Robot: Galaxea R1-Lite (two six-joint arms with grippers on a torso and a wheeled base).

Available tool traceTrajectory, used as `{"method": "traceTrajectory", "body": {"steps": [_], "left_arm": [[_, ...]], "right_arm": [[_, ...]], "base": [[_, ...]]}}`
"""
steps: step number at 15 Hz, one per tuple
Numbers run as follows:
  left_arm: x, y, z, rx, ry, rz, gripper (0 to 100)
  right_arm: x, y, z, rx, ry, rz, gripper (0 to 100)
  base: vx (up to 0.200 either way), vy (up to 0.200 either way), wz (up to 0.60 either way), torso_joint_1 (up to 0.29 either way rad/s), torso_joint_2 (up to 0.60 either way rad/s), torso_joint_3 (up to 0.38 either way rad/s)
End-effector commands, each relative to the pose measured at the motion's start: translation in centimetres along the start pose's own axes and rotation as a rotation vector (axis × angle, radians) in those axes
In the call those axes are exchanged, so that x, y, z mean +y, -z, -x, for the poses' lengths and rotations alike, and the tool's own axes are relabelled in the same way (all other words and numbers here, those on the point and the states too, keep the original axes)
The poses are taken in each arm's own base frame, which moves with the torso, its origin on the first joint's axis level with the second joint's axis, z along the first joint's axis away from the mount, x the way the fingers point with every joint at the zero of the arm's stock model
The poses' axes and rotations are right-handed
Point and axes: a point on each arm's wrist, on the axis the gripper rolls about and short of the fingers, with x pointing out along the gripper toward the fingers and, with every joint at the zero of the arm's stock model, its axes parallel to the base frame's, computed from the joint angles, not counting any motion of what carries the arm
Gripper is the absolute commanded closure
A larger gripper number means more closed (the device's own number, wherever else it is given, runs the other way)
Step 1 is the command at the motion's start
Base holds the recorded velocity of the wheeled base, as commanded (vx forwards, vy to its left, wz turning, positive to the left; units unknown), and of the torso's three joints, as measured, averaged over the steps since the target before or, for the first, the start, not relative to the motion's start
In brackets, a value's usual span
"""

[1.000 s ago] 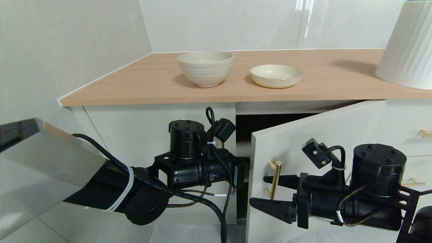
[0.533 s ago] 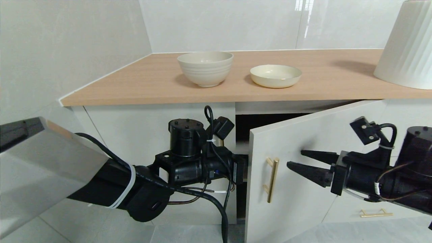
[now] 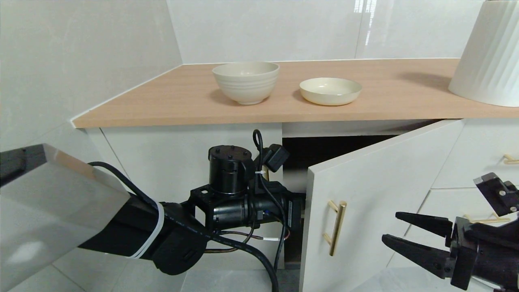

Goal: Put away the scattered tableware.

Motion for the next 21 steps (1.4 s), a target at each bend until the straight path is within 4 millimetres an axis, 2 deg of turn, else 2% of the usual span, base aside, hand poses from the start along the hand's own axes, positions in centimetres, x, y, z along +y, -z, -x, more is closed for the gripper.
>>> {"method": "traceTrajectory", "body": {"steps": [1,3,7,10,11,15,17,21], "left_arm": [[-0.1,-0.3,0.1,-0.012,-0.005,-0.005,100],[0.0,-0.2,0.0,-0.009,-0.006,-0.003,100],[0.0,-0.2,-0.1,-0.009,-0.003,-0.005,100],[0.3,-1.4,-1.3,-0.045,0.009,-0.023,100],[0.5,-1.6,-1.9,-0.05,0.013,-0.017,100],[0.0,-1.1,-2.3,-0.015,0.02,0.0,100],[-0.3,-1.0,-2.5,0.001,0.024,0.004,100],[-0.6,-2.0,-3.4,0.003,0.031,0.002,100]], "right_arm": [[1.0,-0.2,1.6,-0.024,-0.021,0.014,0],[1.6,-0.2,1.8,-0.014,-0.053,0.018,0],[1.9,0.4,1.8,0.011,-0.069,0.013,0],[2.1,0.3,2.0,-0.002,-0.078,0.021,0],[2.3,0.2,2.3,-0.011,-0.085,0.025,0],[3.0,0.3,3.2,0.005,-0.106,0.024,0],[3.2,0.5,3.6,0.011,-0.103,0.022,0],[3.6,1.5,5.2,0.037,-0.098,0.007,0]], "base": [[0.0,0.0,0.0,0.0,0.0,0.0],[0.0,0.0,0.0,0.0,0.0,0.0],[-0.2,0.0,0.0,0.006,0.0,0.0],[-0.067,0.0,0.0,0.002,0.0,0.002],[0.0,0.0,0.0,0.0,0.0,0.0],[0.0,0.0,0.0,0.0,0.0,0.0],[-0.2,0.0,0.0,0.0,0.0,0.0],[-0.05,0.0,0.0,0.004,0.0,0.001]]}}
